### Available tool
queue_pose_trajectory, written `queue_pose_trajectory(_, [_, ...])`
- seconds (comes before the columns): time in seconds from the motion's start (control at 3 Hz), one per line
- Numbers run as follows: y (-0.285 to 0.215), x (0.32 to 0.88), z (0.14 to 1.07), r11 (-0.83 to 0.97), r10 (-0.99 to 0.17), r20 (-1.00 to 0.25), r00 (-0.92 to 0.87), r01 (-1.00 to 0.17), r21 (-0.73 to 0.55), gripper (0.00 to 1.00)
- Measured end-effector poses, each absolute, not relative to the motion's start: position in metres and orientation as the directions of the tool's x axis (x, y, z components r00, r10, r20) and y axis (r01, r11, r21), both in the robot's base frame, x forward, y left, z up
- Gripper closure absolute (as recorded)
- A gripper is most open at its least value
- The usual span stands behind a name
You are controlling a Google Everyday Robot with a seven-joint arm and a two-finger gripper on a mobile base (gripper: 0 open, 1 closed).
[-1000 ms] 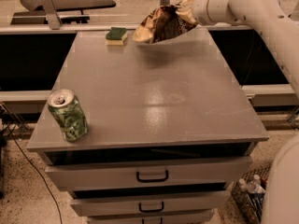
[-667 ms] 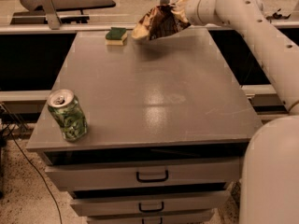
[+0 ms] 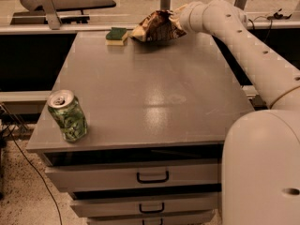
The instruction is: Move brown chip bag near sponge
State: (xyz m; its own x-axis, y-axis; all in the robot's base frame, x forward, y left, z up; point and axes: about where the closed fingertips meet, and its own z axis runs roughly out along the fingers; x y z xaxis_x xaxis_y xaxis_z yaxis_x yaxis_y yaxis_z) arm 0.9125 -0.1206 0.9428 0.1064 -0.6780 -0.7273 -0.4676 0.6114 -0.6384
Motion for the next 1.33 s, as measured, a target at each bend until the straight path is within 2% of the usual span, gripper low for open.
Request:
queue_pose_trajectory(0.33, [-0.117, 0.912, 0.932, 0.622, -0.667, -0.739, 0.096, -0.474, -0.623, 0.82])
queue_pose_trajectory(1.33, [-0.106, 0.888, 0.927, 0.617, -0.644, -0.756, 0.114, -0.507, -0.602, 0.13])
